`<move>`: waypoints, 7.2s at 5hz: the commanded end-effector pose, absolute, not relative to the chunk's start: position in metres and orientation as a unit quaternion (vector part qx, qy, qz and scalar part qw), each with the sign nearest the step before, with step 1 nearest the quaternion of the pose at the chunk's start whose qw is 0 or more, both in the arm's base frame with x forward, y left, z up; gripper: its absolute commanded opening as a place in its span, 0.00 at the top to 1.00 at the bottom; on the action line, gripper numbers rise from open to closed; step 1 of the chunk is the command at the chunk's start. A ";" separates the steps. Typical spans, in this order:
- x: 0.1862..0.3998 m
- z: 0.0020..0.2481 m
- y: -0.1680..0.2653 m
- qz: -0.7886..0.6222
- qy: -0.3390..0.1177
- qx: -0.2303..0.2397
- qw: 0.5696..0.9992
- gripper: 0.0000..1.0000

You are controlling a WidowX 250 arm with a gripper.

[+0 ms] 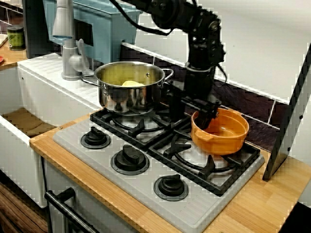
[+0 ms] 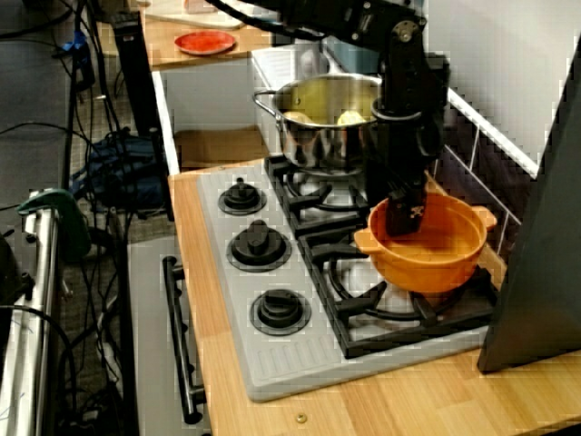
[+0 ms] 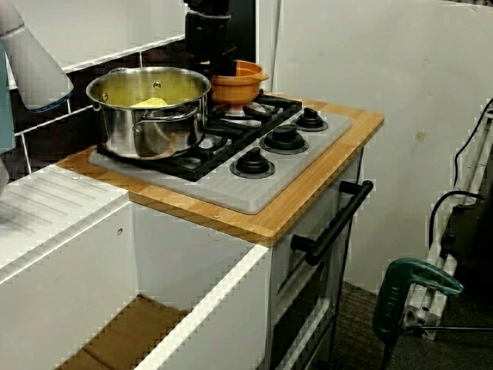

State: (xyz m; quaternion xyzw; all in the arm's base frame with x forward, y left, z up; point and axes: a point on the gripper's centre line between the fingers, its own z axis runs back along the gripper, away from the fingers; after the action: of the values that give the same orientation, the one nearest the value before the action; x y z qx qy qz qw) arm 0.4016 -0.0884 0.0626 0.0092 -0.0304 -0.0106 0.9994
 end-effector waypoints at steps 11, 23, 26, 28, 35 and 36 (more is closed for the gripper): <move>0.335 0.199 -0.009 0.247 -0.114 -0.083 0.959 0.00; 0.392 0.148 0.027 0.426 -0.123 -0.041 0.895 0.00; 0.392 0.137 0.023 0.439 -0.124 -0.038 0.889 0.00; 0.395 0.129 0.030 0.458 -0.116 -0.039 0.881 0.00; 0.401 0.108 0.028 0.612 -0.049 -0.083 0.785 0.00; 0.399 0.103 0.026 0.627 -0.046 -0.085 0.773 0.00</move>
State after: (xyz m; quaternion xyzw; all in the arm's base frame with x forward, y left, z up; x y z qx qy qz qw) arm 0.4006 0.0304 0.0814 -0.0705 -0.0217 0.6261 0.7763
